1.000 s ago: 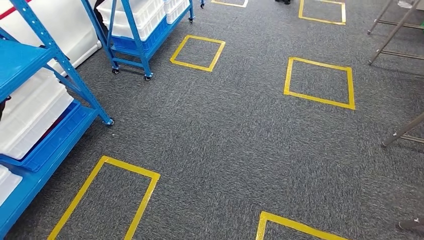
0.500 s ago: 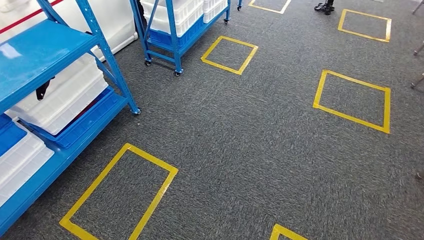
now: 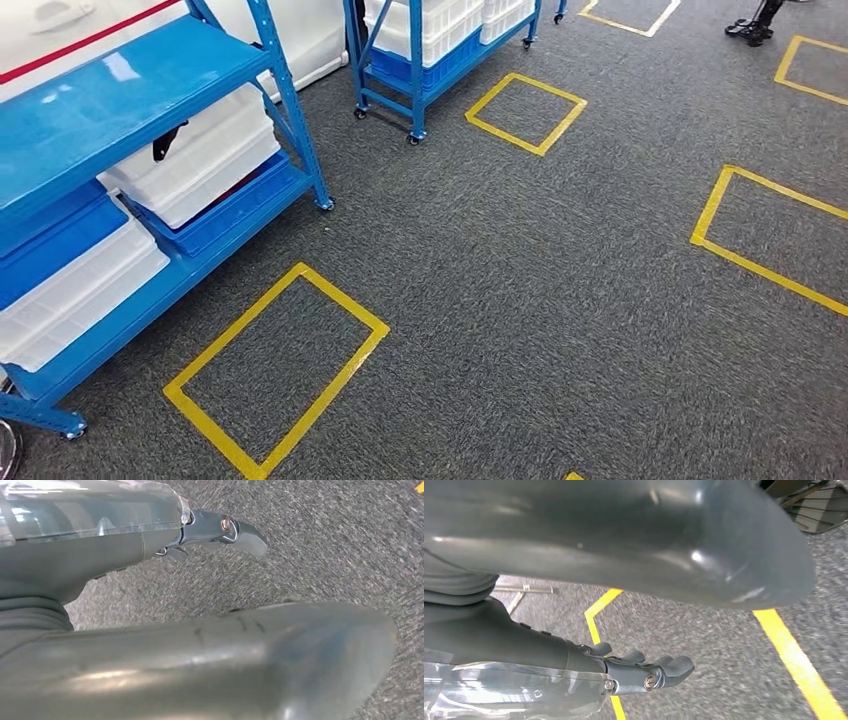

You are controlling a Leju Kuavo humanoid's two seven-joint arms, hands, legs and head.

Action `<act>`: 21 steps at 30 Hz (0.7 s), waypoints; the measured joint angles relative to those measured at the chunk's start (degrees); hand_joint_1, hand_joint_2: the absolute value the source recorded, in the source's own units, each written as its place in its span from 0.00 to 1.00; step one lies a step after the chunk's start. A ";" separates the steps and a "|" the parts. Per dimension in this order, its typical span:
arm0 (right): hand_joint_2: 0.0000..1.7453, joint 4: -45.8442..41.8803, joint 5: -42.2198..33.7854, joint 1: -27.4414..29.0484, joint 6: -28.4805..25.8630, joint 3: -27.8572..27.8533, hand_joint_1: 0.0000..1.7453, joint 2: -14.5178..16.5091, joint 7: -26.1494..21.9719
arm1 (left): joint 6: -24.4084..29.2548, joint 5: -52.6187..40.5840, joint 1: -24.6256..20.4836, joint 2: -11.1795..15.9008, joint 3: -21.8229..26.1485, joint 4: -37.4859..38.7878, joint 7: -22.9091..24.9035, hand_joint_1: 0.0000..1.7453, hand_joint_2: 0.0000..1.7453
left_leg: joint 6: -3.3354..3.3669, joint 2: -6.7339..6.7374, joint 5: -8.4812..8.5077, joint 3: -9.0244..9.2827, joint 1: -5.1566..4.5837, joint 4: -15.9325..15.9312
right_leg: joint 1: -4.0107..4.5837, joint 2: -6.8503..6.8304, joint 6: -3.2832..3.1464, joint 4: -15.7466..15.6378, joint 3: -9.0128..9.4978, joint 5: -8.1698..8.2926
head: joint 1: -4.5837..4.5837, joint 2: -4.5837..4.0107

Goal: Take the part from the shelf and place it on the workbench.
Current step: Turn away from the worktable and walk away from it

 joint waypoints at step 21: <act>0.00 -0.37 0.13 0.08 0.11 -2.17 0.00 0.54 0.19 | -1.81 -0.78 0.08 -0.15 0.04 -0.60 -1.22 0.00 0.00 | 0.54 -9.16 1.21 0.57 -0.04 -3.29 | -0.80 8.06 0.73 0.51 -1.44 1.06 | 0.02 0.00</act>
